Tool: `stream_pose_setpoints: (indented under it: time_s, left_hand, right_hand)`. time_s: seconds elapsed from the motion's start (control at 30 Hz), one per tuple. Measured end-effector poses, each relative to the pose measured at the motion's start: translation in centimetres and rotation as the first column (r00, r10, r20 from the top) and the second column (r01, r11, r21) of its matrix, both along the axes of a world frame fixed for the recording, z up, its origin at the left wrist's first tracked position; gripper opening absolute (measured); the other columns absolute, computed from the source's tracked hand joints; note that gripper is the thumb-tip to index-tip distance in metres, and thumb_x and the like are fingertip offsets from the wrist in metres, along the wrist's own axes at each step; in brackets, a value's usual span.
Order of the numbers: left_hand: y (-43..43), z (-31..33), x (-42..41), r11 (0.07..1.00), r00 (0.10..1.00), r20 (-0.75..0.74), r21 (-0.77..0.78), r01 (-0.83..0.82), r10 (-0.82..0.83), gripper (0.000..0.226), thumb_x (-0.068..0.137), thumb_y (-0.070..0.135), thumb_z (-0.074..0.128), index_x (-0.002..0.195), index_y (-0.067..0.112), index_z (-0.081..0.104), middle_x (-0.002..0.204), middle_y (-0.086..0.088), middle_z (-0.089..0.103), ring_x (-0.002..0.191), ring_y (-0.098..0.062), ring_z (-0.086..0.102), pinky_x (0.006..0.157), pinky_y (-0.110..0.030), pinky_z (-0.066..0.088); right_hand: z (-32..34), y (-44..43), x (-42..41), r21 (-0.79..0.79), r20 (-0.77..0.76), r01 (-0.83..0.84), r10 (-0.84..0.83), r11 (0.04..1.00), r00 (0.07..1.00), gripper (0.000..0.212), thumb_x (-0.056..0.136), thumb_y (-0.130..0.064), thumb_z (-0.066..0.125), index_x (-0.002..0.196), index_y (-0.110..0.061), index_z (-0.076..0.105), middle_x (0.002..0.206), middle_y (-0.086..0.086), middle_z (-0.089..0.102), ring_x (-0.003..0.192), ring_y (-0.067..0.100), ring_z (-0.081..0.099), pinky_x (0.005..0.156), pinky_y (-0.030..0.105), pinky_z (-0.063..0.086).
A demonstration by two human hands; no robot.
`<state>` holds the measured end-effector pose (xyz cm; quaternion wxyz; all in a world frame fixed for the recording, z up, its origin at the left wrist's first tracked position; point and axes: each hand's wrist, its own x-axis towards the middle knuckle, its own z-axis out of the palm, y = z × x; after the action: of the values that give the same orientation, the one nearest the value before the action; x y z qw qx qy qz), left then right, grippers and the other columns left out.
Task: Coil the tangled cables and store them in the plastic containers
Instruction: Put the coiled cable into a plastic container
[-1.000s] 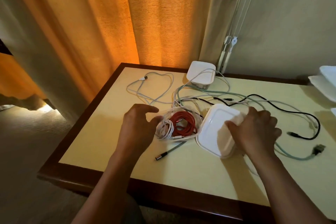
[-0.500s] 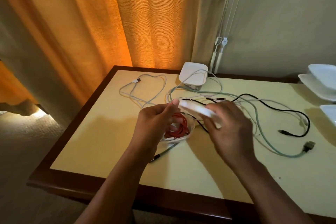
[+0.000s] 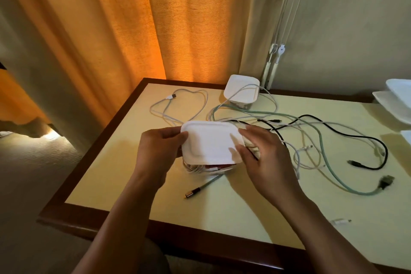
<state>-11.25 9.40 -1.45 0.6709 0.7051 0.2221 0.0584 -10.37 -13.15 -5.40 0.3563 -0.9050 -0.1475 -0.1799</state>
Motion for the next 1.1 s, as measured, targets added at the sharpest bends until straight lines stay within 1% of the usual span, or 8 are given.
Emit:
stream_pose_setpoints:
  time_s: [0.2,0.33,0.43,0.53,0.67,0.8,0.93,1.1]
  left_hand:
    - [1.4,-1.9,-0.2,0.884,0.998,-0.041,0.467,-0.024,0.049,0.01,0.094,0.02,0.072,0.09,0.022,0.081,0.08,0.007,0.074,0.075,-0.012,0.069,0.076,-0.03,0.058]
    - [1.4,-2.6,-0.3,0.795,0.995,-0.097,0.605,0.047,0.015,0.02,0.091,0.029,0.076,0.106,0.016,0.08,0.094,0.0,0.074,0.08,-0.015,0.065,0.078,-0.029,0.052]
    - [1.4,-3.0,-0.1,0.849,0.992,-0.127,0.523,0.08,-0.015,0.028,0.091,0.029,0.077,0.116,0.018,0.073,0.09,-0.001,0.073,0.072,-0.018,0.068,0.07,-0.031,0.058]
    - [1.6,-3.1,0.1,0.982,0.975,-0.224,0.183,0.05,-0.007,0.018,0.091,0.018,0.077,0.105,0.011,0.068,0.087,-0.011,0.073,0.065,-0.022,0.071,0.051,-0.03,0.057]
    - [2.1,-3.4,0.5,0.985,0.942,-0.325,-0.169,0.035,-0.089,0.011,0.095,0.009,0.071,0.097,0.0,0.066,0.093,-0.02,0.073,0.072,-0.029,0.069,0.05,-0.031,0.056]
    - [1.6,-3.5,1.3,0.997,0.945,-0.323,-0.065,0.032,-0.051,0.006,0.098,0.004,0.064,0.094,0.005,0.06,0.09,-0.017,0.064,0.075,-0.029,0.062,0.054,-0.035,0.054]
    - [0.2,-4.0,1.2,0.998,0.975,-0.217,0.041,-0.049,0.057,0.01,0.096,0.006,0.061,0.102,-0.001,0.059,0.089,-0.015,0.059,0.075,-0.029,0.055,0.064,-0.039,0.051]
    - [-1.8,-3.3,0.1,0.952,0.996,0.045,0.293,-0.084,0.074,0.036,0.106,0.039,0.049,0.09,0.007,0.055,0.081,-0.005,0.057,0.073,-0.019,0.05,0.063,-0.035,0.039]
  right_hand:
    - [-0.7,0.9,0.3,0.124,-0.16,0.02,0.0,0.992,0.987,0.03,0.089,-0.012,0.075,0.119,-0.017,0.074,0.116,-0.007,0.072,0.096,0.008,0.067,0.085,0.021,0.054]
    - [-0.8,1.0,0.5,0.114,-0.172,0.087,-0.067,0.99,0.983,0.033,0.089,-0.012,0.075,0.122,-0.017,0.073,0.11,-0.014,0.069,0.088,0.003,0.064,0.075,-0.004,0.039]
    - [-0.9,1.1,0.5,0.096,-0.196,0.114,-0.094,0.989,0.976,0.034,0.092,-0.013,0.073,0.126,-0.018,0.072,0.114,-0.005,0.073,0.089,0.007,0.064,0.078,0.006,0.042]
    - [-1.2,1.0,0.8,0.165,-0.371,0.18,-0.108,0.97,0.922,0.033,0.094,-0.019,0.071,0.127,-0.024,0.071,0.1,-0.002,0.078,0.084,0.013,0.071,0.081,0.025,0.052]
    - [-1.5,0.6,1.5,0.483,-0.63,0.321,0.068,0.814,0.774,0.019,0.096,-0.011,0.067,0.115,-0.007,0.071,0.067,0.016,0.073,0.057,0.033,0.068,0.061,0.042,0.058]
    - [-1.1,1.4,1.3,0.524,-0.652,0.363,0.088,0.77,0.753,0.006,0.098,-0.008,0.064,0.101,-0.006,0.068,0.065,0.021,0.071,0.059,0.043,0.069,0.062,0.049,0.06]
    - [-0.6,1.4,0.9,0.511,-0.663,0.367,0.085,0.778,0.744,0.008,0.099,-0.007,0.06,0.099,-0.003,0.067,0.066,0.019,0.072,0.057,0.037,0.071,0.055,0.04,0.06]
    - [0.9,0.4,-0.3,0.508,-0.691,0.284,0.187,0.813,0.698,0.033,0.102,-0.031,0.06,0.099,0.002,0.059,0.068,0.022,0.072,0.062,0.042,0.072,0.056,0.042,0.058]
